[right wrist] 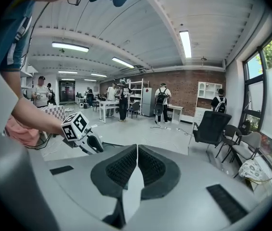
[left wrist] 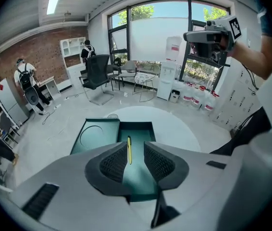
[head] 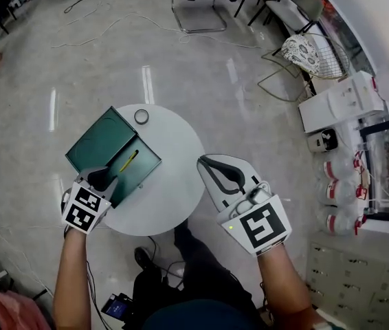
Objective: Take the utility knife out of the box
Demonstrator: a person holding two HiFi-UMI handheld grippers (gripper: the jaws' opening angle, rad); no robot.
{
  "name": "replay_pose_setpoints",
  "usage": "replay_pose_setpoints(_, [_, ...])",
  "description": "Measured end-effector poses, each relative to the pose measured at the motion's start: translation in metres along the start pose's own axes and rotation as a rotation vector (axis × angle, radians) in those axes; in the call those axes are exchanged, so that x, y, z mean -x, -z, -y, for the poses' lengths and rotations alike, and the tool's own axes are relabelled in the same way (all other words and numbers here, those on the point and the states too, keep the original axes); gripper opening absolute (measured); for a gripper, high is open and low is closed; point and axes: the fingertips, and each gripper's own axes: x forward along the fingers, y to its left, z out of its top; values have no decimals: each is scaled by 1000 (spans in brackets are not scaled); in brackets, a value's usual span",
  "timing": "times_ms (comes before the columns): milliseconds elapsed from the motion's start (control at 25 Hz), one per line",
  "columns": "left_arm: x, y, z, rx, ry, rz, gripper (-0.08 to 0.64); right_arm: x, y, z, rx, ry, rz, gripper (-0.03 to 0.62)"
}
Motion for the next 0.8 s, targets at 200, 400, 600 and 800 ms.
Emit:
replay_pose_setpoints(200, [-54, 18, 2, 22, 29, -69, 142, -7, 30, 16, -15, 2, -30, 38])
replay_pose_setpoints(400, [-98, 33, -1, 40, 36, -121, 173, -15, 57, 29, -32, 5, -59, 38])
replay_pose_setpoints(600, [-134, 42, -9, 29, 15, -152, 173, -26, 81, 39, -41, 8, -85, 38])
replay_pose_setpoints(800, [-161, 46, -15, -15, -32, -203, 172, -35, 104, 47, -61, 9, -104, 38])
